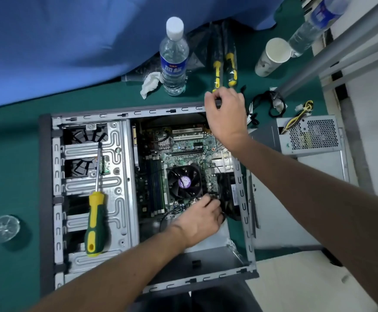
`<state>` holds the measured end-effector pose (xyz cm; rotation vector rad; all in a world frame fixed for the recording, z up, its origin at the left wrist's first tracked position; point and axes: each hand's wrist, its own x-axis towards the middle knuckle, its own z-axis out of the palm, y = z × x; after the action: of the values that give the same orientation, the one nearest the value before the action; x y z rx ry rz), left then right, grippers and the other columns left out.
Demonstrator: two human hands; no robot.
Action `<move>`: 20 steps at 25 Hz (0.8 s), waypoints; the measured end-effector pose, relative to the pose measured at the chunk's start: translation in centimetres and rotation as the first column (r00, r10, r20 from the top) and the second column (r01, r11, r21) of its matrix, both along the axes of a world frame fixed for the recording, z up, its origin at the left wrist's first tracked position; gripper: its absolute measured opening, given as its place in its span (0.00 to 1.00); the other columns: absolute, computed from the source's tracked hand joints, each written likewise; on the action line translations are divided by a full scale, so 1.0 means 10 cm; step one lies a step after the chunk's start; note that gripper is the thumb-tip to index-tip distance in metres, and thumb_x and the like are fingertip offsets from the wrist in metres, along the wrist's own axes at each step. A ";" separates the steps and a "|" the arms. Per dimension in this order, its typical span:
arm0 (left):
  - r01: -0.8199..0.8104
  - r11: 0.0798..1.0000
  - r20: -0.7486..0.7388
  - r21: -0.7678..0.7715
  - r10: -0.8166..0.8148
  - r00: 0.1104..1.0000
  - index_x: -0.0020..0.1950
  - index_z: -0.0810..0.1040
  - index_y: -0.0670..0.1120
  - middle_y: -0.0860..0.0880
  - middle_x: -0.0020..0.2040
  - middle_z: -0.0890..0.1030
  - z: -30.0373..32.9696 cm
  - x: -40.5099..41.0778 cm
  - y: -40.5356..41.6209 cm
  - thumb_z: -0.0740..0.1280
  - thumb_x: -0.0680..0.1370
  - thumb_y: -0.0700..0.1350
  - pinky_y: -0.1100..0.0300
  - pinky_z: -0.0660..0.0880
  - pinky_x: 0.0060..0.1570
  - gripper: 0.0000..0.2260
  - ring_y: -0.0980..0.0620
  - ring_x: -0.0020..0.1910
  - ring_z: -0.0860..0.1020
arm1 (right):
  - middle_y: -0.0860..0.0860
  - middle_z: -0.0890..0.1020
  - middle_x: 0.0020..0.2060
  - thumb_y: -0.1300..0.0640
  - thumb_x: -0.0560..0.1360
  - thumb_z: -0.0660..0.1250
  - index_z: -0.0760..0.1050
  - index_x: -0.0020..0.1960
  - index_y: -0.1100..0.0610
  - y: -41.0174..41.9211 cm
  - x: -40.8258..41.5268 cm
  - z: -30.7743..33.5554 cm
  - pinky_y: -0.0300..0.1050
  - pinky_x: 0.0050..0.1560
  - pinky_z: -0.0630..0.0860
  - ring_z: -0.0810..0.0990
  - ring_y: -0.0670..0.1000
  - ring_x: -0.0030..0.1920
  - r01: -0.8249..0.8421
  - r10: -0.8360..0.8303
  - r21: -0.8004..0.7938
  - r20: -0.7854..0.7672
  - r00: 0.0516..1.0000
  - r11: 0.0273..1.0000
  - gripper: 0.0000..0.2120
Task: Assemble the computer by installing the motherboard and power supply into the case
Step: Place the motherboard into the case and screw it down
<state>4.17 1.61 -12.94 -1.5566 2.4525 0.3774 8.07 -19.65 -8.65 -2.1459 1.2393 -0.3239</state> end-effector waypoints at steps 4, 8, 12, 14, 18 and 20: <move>-0.018 1.000 0.003 -0.004 0.018 1.000 0.52 0.79 0.44 0.49 0.47 0.83 -0.09 -0.01 -0.07 0.69 0.76 0.43 0.53 0.69 0.57 0.06 0.47 0.53 0.73 | 0.47 0.75 0.45 0.46 0.81 0.59 0.75 0.46 0.55 -0.02 0.00 -0.01 0.46 0.54 0.68 0.69 0.51 0.54 -0.001 0.001 -0.003 -0.005 1.000 1.000 0.14; -0.139 0.989 -0.036 -0.045 0.138 0.990 0.45 0.81 0.44 0.48 0.39 0.81 -0.01 -0.01 0.07 0.72 0.72 0.43 0.52 0.71 0.53 0.04 0.47 0.46 0.74 | 0.46 0.74 0.45 0.44 0.80 0.60 0.73 0.45 0.53 -0.02 -0.02 -0.03 0.45 0.53 0.67 0.69 0.50 0.54 -0.007 0.007 -0.014 -0.027 1.000 1.000 0.13; -0.258 0.966 -0.006 -0.006 0.258 0.966 0.44 0.82 0.45 0.49 0.40 0.80 0.11 0.03 0.09 0.69 0.74 0.43 0.52 0.70 0.53 0.03 0.47 0.48 0.74 | 0.46 0.74 0.46 0.43 0.79 0.60 0.73 0.45 0.51 0.00 0.00 -0.01 0.46 0.55 0.68 0.70 0.50 0.56 -0.009 0.009 -0.006 -0.029 1.000 1.000 0.12; -0.321 0.947 0.003 0.012 0.321 0.947 0.44 0.81 0.45 0.49 0.41 0.79 0.14 0.02 0.05 0.66 0.75 0.42 0.51 0.68 0.53 0.04 0.46 0.49 0.72 | 0.45 0.74 0.45 0.43 0.79 0.60 0.72 0.44 0.51 0.00 0.00 0.00 0.46 0.55 0.68 0.70 0.50 0.56 -0.004 0.003 -0.010 -0.032 0.999 1.000 0.12; -0.397 0.917 -0.003 0.035 0.397 0.918 0.46 0.80 0.44 0.48 0.43 0.78 0.02 0.03 -0.03 0.64 0.77 0.41 0.49 0.62 0.55 0.05 0.45 0.53 0.68 | 0.45 0.74 0.45 0.43 0.79 0.61 0.73 0.45 0.52 0.00 -0.01 0.01 0.47 0.56 0.69 0.70 0.51 0.57 0.002 -0.002 -0.006 -0.026 1.000 1.000 0.13; -0.360 0.932 -0.001 0.033 0.360 0.933 0.44 0.80 0.44 0.50 0.40 0.77 0.01 0.00 -0.07 0.66 0.77 0.41 0.50 0.63 0.54 0.04 0.45 0.52 0.68 | 0.45 0.74 0.46 0.43 0.79 0.61 0.73 0.45 0.52 0.00 -0.01 0.01 0.47 0.57 0.69 0.70 0.50 0.57 0.001 -0.001 -0.006 -0.026 1.000 1.000 0.13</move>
<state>4.18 0.95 -12.86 -1.9958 2.1445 0.4785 7.97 -19.63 -8.55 -2.1607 1.2550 -0.3011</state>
